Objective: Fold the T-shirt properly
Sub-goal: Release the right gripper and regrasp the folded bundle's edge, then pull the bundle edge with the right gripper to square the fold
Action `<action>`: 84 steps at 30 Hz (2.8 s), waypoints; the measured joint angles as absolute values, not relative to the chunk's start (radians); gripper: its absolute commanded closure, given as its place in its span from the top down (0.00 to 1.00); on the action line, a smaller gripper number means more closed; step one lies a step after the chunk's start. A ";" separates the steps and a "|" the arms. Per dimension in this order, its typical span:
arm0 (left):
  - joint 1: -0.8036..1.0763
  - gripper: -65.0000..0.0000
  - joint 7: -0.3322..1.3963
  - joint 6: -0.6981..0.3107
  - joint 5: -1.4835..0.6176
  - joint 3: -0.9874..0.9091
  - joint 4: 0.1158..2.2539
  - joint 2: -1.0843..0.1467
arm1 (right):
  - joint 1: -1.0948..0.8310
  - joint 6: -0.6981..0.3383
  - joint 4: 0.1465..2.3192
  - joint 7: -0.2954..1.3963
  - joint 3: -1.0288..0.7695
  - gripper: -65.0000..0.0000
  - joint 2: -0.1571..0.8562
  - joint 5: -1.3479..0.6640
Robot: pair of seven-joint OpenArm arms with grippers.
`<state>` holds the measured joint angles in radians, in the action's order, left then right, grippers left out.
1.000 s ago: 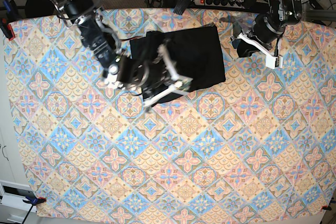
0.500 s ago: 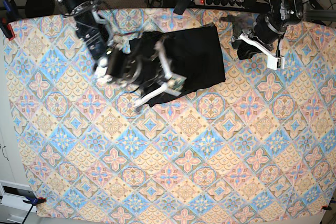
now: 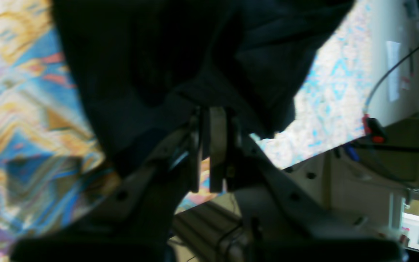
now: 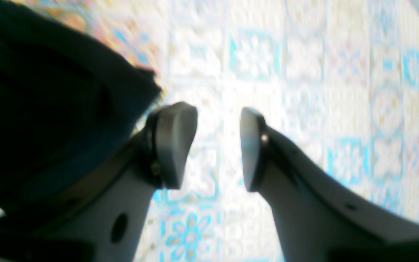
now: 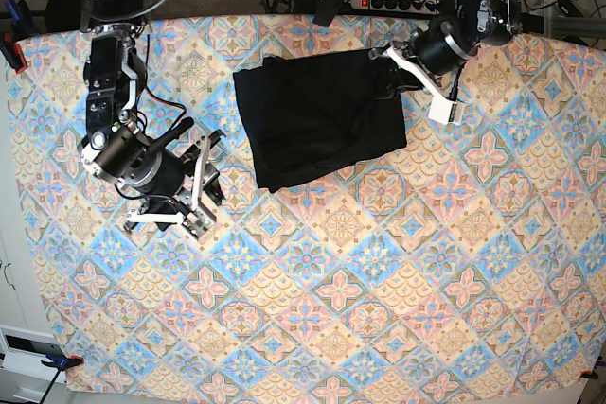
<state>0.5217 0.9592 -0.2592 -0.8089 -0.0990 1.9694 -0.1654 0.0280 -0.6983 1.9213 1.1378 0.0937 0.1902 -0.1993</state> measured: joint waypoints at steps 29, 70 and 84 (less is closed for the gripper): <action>0.501 0.29 0.953 -0.259 -0.802 0.018 1.983 -0.144 | -0.031 -0.696 1.836 1.134 0.238 0.38 0.296 -0.506; 0.505 0.29 0.957 -0.260 -0.805 -0.215 1.945 -0.269 | -0.027 -0.696 1.748 1.131 0.433 0.19 0.238 -0.640; 0.496 0.29 0.955 -0.262 -0.805 -0.329 1.851 -0.263 | 0.173 -0.702 1.833 1.180 0.813 0.23 0.247 -0.448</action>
